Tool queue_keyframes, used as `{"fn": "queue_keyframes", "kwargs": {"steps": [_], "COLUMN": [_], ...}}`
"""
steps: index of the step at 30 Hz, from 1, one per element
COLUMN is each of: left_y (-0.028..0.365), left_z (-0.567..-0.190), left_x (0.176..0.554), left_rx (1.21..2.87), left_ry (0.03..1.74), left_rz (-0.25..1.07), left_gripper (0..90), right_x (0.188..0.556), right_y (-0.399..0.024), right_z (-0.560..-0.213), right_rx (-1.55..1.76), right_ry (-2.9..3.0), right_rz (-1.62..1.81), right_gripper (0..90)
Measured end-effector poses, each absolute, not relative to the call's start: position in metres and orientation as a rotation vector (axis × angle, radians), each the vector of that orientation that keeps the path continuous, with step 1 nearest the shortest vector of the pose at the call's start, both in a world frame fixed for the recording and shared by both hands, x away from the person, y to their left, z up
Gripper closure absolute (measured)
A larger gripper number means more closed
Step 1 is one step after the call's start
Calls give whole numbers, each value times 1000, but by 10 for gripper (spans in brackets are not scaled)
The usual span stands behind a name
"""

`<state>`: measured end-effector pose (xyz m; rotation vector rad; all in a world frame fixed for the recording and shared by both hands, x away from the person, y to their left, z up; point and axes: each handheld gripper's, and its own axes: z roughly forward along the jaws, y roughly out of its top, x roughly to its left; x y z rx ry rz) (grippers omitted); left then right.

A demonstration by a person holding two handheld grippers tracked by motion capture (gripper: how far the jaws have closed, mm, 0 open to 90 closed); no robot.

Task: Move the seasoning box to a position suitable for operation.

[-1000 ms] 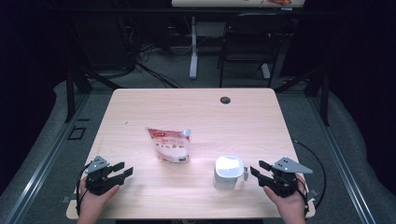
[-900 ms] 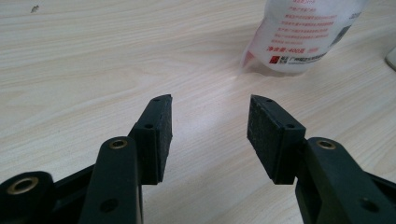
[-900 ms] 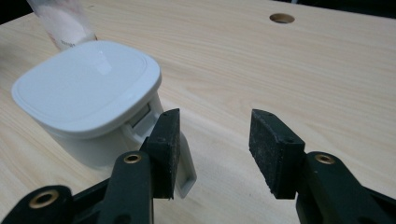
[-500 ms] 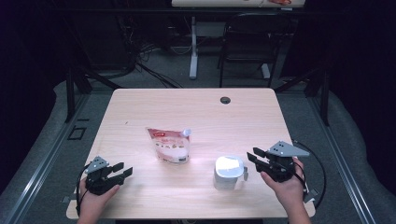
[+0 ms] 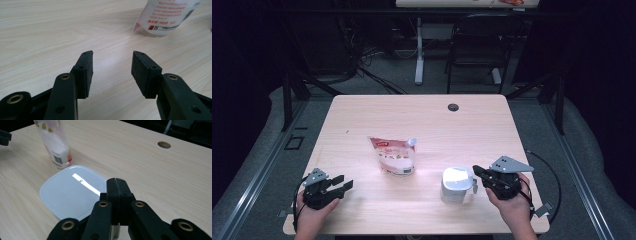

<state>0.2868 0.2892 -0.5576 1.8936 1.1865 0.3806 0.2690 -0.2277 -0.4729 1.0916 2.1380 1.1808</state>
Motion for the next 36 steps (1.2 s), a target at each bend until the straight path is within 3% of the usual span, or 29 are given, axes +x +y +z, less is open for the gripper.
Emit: {"fn": "queue_keyframes", "kwargs": {"steps": [36], "left_y": [288], "left_z": [-558], "left_x": [288], "left_rx": [1898], "left_ry": [1182], "left_rz": [380], "left_gripper": [532], "right_x": [266], "right_y": [-223], "right_z": [-484], "right_rx": [1088], "right_ry": [2212], "right_rz": [1196], "right_gripper": [900]}}
